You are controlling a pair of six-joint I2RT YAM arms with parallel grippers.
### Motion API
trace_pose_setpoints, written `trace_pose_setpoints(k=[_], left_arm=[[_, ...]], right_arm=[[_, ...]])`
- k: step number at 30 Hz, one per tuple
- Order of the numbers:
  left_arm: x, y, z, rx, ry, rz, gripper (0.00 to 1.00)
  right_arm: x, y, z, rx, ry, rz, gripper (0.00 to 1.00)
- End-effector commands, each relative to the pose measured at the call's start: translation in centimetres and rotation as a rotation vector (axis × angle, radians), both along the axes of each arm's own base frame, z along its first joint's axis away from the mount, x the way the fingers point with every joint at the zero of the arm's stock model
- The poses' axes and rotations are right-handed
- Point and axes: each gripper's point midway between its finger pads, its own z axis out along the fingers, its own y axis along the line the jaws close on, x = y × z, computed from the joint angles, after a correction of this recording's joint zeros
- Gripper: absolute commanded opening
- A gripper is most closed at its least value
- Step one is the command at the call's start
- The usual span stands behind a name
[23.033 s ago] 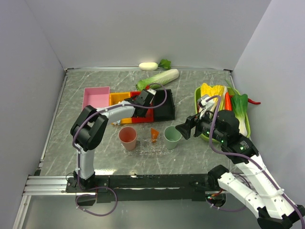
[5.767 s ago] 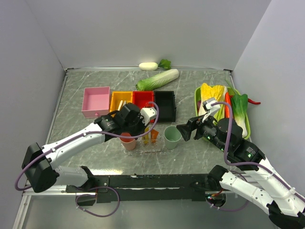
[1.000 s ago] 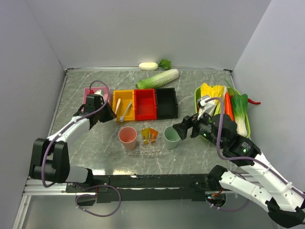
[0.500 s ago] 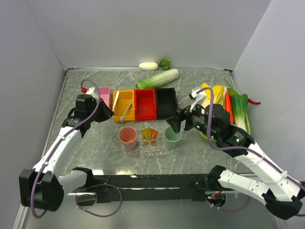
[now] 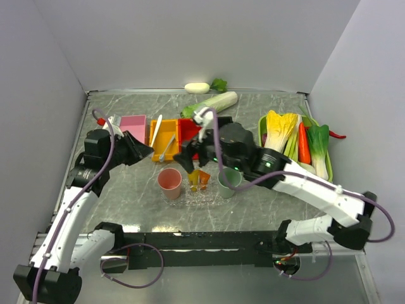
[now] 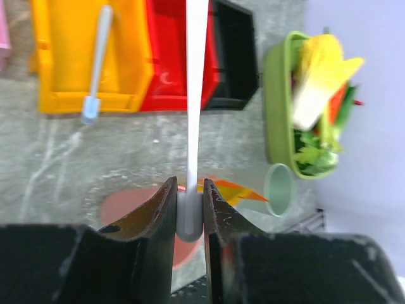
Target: Prepare toiletry sets of a toothbrush and toothpaste on the tray
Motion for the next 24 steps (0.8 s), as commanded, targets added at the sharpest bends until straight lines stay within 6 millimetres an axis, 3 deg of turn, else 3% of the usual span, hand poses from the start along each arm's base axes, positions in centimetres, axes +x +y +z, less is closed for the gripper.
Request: trace_pose_setpoints(k=[1,6,10,15,24], left_arm=[[-1.4,-0.9,2.2,-0.076,-0.014,-0.033,0.13],[-2.1,-0.6,1.6,-0.056,-0.028,-0.035,0.13],[-2.3,-0.2,1.8,-0.030,-0.053,-0.027,0.13],[-2.2,0.0,2.1,-0.014,-0.071,-0.025,0.13],[-2.1,0.1,2.3,-0.006,-0.089,-0.029,0.13]], right_arm=[[1.4,3.5,2.2,0.097,0.050,0.012,0.87],[2.7,6.6,0.7,0.190,0.258,0.104,0.83],[5.2,7.2,-0.4,0.269,0.393,0.092,0.72],[7.0,9.2,-2.4,0.281,0.458,0.072,0.69],[8.0,12.5,-5.1,0.323,0.598,0.101,0.63]])
